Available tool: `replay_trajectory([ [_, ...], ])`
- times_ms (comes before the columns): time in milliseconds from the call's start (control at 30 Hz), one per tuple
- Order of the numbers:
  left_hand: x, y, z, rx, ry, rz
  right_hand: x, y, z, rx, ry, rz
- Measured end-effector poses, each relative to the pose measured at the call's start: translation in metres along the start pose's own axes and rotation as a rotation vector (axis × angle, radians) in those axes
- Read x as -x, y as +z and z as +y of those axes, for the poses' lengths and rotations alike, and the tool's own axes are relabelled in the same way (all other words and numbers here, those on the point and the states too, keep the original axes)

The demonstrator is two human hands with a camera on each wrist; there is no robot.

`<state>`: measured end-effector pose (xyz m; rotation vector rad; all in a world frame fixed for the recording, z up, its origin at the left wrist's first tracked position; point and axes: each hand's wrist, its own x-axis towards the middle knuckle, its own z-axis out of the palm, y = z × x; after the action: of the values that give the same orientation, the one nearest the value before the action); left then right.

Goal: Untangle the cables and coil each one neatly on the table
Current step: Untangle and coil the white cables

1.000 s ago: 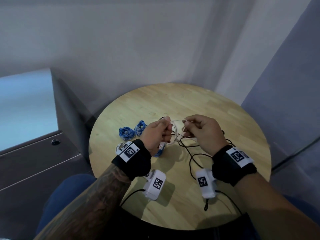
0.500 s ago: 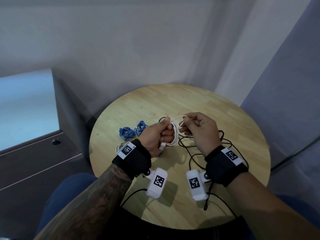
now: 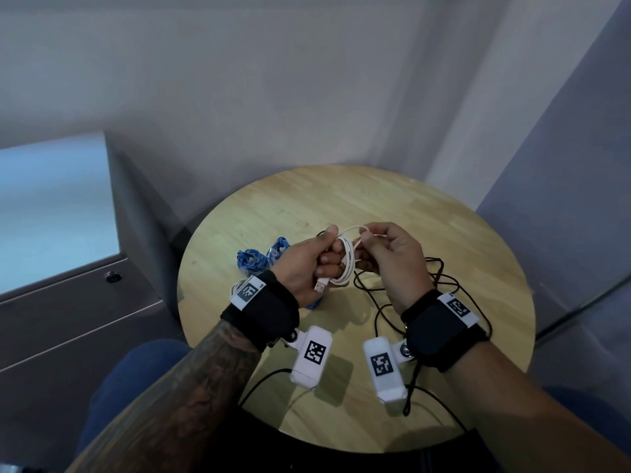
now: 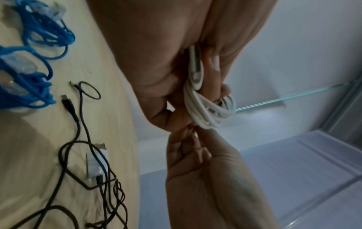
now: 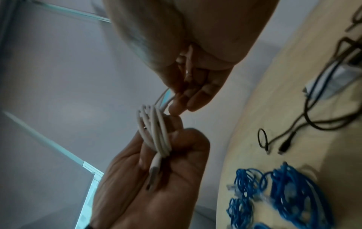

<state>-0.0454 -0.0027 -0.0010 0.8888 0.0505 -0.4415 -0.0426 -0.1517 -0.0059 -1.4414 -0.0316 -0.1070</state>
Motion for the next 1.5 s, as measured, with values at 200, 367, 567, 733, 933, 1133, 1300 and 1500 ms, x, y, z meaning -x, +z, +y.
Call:
replay_trajectory([
  [200,-0.008,-0.002,-0.009,0.048,0.156,0.151,0.008,0.003,0.01,0.133,0.011,-0.108],
  [367,-0.015,-0.007,-0.014,0.065,0.227,0.257,0.01,0.002,0.022,0.348,-0.059,-0.299],
  [567,-0.01,0.002,-0.019,-0.067,0.247,0.227,0.01,0.007,0.011,0.207,-0.163,-0.077],
  [733,-0.008,0.008,-0.025,-0.209,0.231,0.056,0.002,-0.003,0.007,0.255,-0.174,0.008],
  [933,-0.006,0.002,-0.026,-0.576,0.326,0.064,-0.001,-0.011,0.0,0.389,-0.304,-0.007],
  [1133,-0.008,-0.003,-0.022,-0.435,0.292,0.105,0.001,-0.022,-0.006,0.741,-0.609,-0.15],
  [1300,-0.008,-0.001,-0.025,-0.428,0.278,0.082,0.006,-0.012,-0.002,0.185,-0.021,-0.185],
  [1500,-0.01,-0.007,-0.037,-0.536,0.086,-0.024,-0.014,-0.034,-0.022,0.455,-0.191,-0.009],
])
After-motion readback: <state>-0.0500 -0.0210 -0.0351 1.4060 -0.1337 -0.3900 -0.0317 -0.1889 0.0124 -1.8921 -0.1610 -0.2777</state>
